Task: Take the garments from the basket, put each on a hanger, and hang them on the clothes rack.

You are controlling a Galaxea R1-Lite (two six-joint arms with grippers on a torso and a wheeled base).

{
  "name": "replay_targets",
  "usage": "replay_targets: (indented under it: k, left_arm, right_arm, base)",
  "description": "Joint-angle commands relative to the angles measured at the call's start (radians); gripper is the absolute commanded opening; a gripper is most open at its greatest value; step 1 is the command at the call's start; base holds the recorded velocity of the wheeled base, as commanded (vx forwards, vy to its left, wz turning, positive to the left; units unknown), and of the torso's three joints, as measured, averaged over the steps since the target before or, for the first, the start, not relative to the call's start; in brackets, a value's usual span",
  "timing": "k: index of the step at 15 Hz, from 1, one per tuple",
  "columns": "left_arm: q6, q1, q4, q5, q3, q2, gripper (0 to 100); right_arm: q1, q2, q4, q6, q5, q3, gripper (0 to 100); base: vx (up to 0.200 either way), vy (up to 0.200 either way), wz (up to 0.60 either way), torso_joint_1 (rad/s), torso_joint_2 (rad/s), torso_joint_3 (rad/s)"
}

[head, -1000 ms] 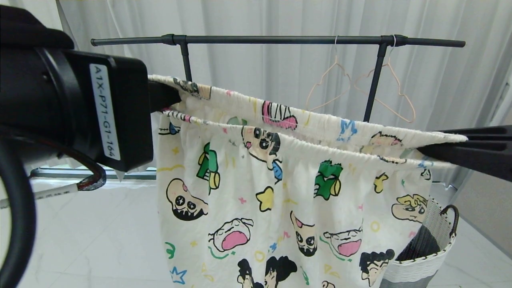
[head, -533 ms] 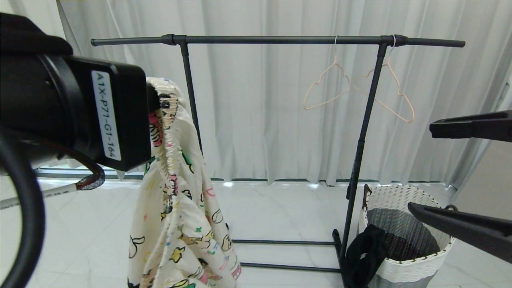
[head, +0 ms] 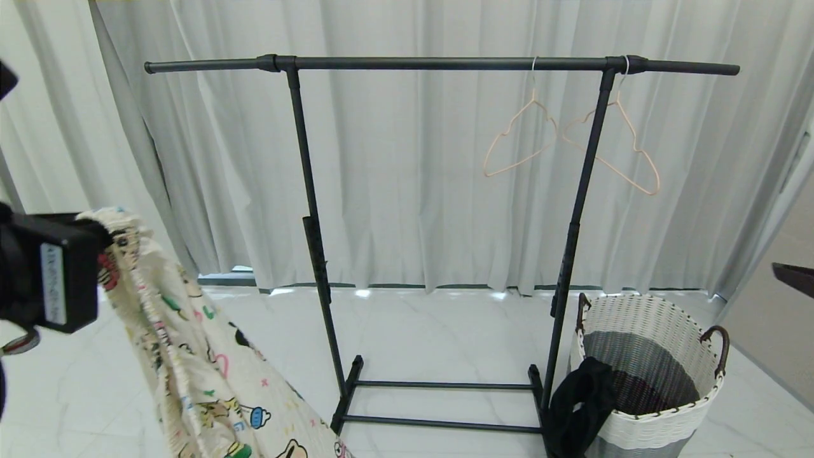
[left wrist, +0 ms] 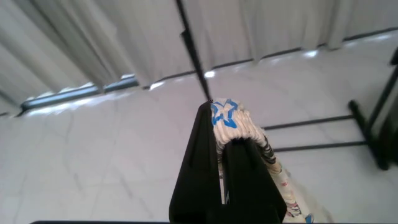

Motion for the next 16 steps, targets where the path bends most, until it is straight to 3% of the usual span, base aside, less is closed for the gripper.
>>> replay_targets:
  k: [1, 5, 10, 13, 16]
  left_arm:
    - [0.068, 0.155, 0.000, -0.057, 0.170, -0.196, 0]
    - [0.074, 0.215, -0.001, -0.057, 0.196, -0.212, 0]
    - [0.069, 0.217, -0.004, -0.057, 0.212, -0.218, 0]
    - [0.069, 0.229, -0.004, -0.055, 0.226, -0.221, 0]
    - [0.075, 0.232, -0.004, -0.055, 0.224, -0.221, 0]
  right_arm:
    - [-0.379, -0.067, 0.050, -0.013, 0.068, 0.084, 100]
    - [-0.388, -0.090, 0.001, -0.038, 0.066, 0.153, 100]
    - [-0.466, -0.104, -0.093, -0.159, 0.063, 0.233, 100]
    - [-0.521, -0.107, -0.098, -0.160, 0.063, 0.270, 100]
    - [-0.521, -0.121, -0.098, -0.162, 0.065, 0.284, 100]
  base:
    - [0.000, 0.000, 0.00, 0.000, 0.00, 0.000]
    - [0.000, 0.000, 0.00, 0.000, 0.00, 0.000]
    - [0.000, 0.000, 0.00, 0.000, 0.00, 0.000]
    - [0.000, 0.000, 0.00, 0.000, 0.00, 0.000]
    - [0.000, 0.000, 0.00, 0.000, 0.00, 0.000]
